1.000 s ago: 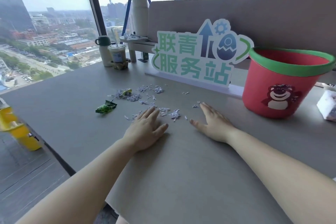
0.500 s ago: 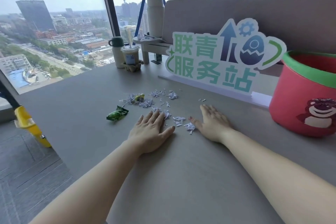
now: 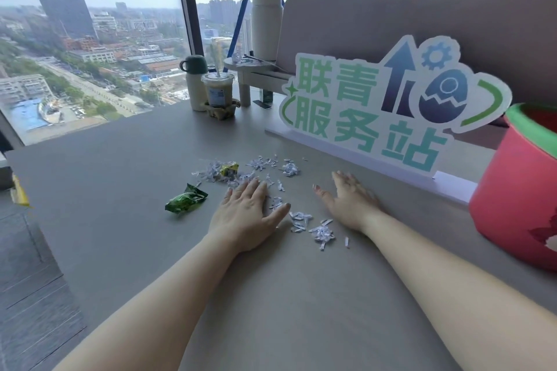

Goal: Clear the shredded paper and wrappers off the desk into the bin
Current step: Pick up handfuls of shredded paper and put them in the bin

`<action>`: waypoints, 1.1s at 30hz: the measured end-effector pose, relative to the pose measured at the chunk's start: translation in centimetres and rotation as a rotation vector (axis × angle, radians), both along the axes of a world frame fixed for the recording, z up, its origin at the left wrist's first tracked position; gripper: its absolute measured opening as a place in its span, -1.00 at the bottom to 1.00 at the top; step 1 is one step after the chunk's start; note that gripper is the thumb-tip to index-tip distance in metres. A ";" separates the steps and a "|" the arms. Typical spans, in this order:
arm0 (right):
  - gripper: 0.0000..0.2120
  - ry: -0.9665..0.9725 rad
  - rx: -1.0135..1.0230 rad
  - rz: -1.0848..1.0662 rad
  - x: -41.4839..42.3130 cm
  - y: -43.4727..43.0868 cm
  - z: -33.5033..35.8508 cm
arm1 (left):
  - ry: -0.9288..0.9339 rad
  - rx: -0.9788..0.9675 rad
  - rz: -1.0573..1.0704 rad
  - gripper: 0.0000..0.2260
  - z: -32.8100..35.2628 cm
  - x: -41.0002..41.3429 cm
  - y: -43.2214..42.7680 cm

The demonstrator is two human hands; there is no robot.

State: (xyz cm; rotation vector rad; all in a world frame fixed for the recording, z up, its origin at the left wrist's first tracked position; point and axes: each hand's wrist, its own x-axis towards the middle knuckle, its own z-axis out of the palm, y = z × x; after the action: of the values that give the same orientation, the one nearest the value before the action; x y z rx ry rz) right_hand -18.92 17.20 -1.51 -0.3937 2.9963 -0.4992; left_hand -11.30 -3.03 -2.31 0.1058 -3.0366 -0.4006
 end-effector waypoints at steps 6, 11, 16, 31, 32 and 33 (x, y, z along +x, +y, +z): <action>-0.53 -0.078 -0.350 0.173 -0.6 -1.2 0.4 | 0.148 0.108 -0.054 -0.39 0.6 0.5 -0.8; -0.33 -0.028 -0.205 0.184 -2.5 -3.5 0.2 | 0.213 -0.028 0.159 -0.30 0.4 -0.4 -3.6; -0.21 -0.017 -0.115 0.166 -5.2 -5.9 -0.1 | 0.063 0.028 0.256 -0.24 0.1 -3.0 -4.1; -0.55 0.027 -0.069 0.453 -8.0 -11.6 0.4 | 0.123 -0.012 0.155 -0.42 0.1 -5.4 -4.5; -0.58 0.018 -0.073 0.478 -8.0 -11.5 0.2 | 0.131 -0.017 0.138 -0.44 0.0 -5.4 -4.5; -0.60 0.007 -0.084 0.497 -7.8 -11.4 0.1 | 0.140 -0.021 0.121 -0.46 0.0 -5.3 -4.5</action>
State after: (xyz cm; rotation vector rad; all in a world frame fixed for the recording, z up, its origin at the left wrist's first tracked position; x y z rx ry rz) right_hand -26.76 5.82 -1.43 -1.1042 2.7340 -0.5660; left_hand -16.62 -7.54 -2.31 0.2485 -2.8780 -0.3504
